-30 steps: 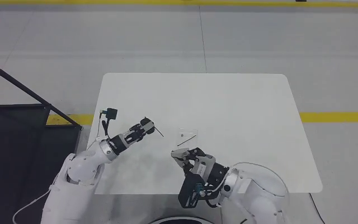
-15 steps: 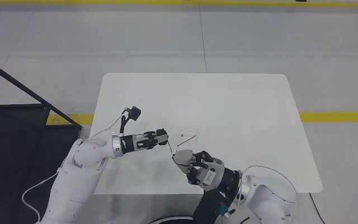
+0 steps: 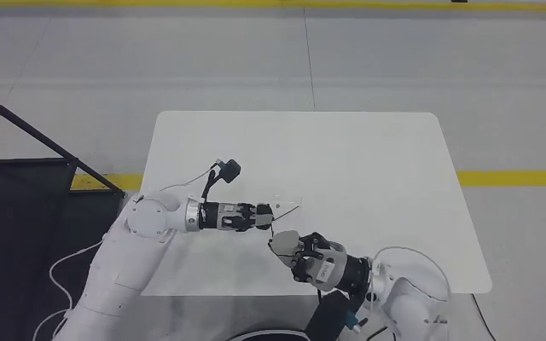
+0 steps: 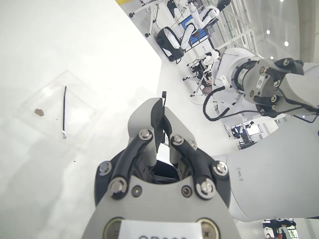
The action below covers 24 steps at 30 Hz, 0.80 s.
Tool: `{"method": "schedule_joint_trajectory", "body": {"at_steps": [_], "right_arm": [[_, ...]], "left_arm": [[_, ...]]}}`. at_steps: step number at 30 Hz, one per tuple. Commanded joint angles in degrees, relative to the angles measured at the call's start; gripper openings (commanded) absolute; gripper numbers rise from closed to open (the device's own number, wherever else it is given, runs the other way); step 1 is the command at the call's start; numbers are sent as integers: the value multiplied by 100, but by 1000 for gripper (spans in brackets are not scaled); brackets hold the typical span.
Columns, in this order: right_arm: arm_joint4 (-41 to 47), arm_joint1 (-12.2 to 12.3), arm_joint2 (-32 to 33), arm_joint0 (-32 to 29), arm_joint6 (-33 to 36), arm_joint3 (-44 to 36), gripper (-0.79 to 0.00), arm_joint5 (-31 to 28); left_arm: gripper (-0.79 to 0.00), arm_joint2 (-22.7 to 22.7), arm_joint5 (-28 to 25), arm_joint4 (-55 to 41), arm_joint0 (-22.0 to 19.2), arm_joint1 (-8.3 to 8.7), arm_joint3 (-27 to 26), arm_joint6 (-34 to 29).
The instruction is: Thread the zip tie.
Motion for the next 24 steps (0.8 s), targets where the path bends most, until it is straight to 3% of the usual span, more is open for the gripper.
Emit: {"method": "schedule_joint_trajectory", "body": {"at_steps": [1,8,13,24], "right_arm": [[8,-1,2,-3,-5,0,-785,5],[8,-1,2,-3,-5,0,-785,5],[-379,36,-220,45,479,-42,-785,337],[-678,148,-481,257,346,219,-785,835]], "left_arm": [[-785,-2,0,3,2,-2,0,0],[-785,1,19,14,13,-2,-5,34],[-785,145,252,-40,46,14,-81,-11],[-785,337,330,-406,-57,113,-58,-330]]}}
